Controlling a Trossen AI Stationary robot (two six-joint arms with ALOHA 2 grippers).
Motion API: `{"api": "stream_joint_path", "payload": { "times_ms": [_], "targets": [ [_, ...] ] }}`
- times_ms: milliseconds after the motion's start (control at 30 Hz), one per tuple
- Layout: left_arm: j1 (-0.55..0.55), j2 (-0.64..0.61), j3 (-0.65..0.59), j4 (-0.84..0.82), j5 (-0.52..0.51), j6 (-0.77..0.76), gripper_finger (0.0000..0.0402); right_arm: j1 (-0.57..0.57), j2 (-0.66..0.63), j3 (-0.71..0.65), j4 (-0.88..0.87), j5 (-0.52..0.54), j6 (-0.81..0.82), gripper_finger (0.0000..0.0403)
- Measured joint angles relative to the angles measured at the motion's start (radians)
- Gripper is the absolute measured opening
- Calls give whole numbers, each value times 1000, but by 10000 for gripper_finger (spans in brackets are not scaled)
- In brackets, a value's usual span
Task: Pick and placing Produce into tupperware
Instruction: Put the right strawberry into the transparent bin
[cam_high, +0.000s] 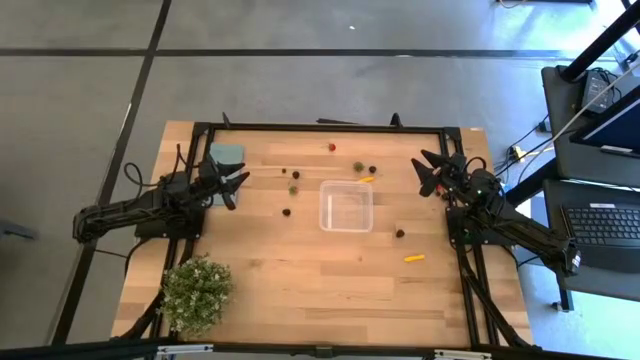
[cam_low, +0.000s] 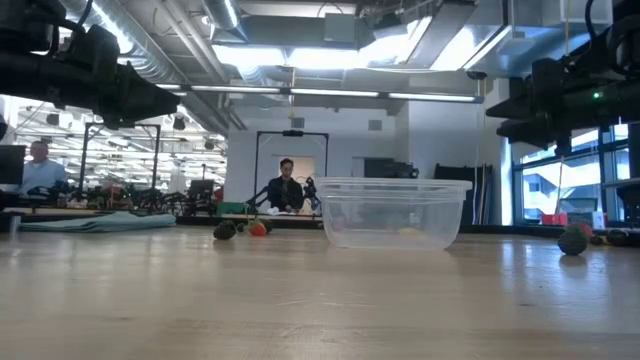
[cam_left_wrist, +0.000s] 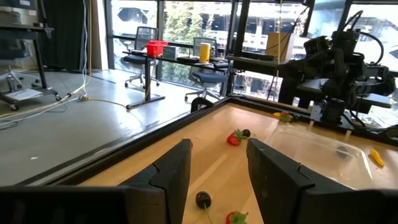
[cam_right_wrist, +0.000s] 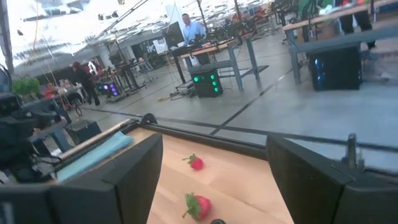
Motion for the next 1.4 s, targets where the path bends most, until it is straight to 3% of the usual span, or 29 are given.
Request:
{"api": "stream_joint_path", "payload": {
  "times_ms": [200,400,600,767,933,1200,1400],
  "targets": [
    [0,0,0,0,-1,0,149,0,13,37,-58,-1,74,287],
    [0,0,0,1,-1,0,149,0,110,233,-216,-2,-10,287],
    [0,0,0,2,-16,0,149,0,298,497,-471,2,-32,287],
    [0,0,0,2,-17,0,149,-7,487,727,-780,104,149,287],
    [0,0,0,2,-17,-1,149,-23,683,895,-1023,114,234,287],
    [0,0,0,3,-31,-3,149,-116,972,947,-1221,79,276,287],
    [0,0,0,3,-31,-6,149,-167,1126,947,-1302,49,191,287]
  ]
}}
